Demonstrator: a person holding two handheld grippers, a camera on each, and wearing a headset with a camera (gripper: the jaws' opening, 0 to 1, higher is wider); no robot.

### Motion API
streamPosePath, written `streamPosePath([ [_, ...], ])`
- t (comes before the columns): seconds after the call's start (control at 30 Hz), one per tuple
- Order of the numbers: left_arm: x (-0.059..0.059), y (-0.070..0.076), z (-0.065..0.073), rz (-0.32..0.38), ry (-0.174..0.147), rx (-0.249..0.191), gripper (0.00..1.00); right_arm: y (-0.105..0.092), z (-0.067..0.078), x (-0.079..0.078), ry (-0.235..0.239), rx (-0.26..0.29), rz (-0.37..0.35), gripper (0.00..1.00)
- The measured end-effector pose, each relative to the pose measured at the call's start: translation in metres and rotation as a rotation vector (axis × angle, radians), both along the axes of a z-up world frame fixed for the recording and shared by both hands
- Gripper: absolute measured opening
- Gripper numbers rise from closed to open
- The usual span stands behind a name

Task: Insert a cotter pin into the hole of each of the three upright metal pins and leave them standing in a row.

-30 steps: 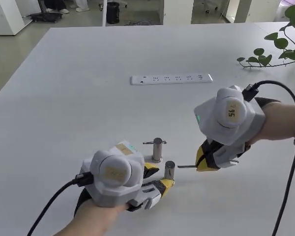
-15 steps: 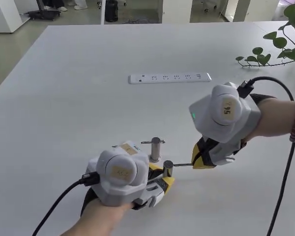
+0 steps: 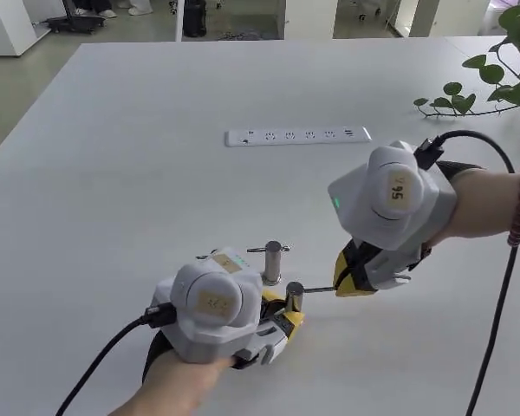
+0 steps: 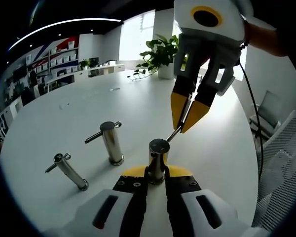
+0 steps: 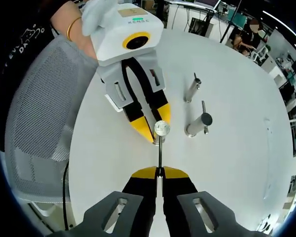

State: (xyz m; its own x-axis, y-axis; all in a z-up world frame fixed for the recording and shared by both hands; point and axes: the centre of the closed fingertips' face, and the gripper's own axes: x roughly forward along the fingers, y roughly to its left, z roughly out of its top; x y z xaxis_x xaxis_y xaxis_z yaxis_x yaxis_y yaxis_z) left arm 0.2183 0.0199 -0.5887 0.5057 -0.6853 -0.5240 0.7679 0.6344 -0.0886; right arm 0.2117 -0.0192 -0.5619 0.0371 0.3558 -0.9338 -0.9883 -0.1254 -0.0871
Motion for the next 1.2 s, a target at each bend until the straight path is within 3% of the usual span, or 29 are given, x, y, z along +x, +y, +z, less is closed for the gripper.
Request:
streamPosePath([
  [1.2, 0.002, -0.001, -0.004, 0.025, 0.024, -0.028, 0.12, 0.020, 0.000, 0.001, 0.012, 0.007, -0.004, 0.00],
])
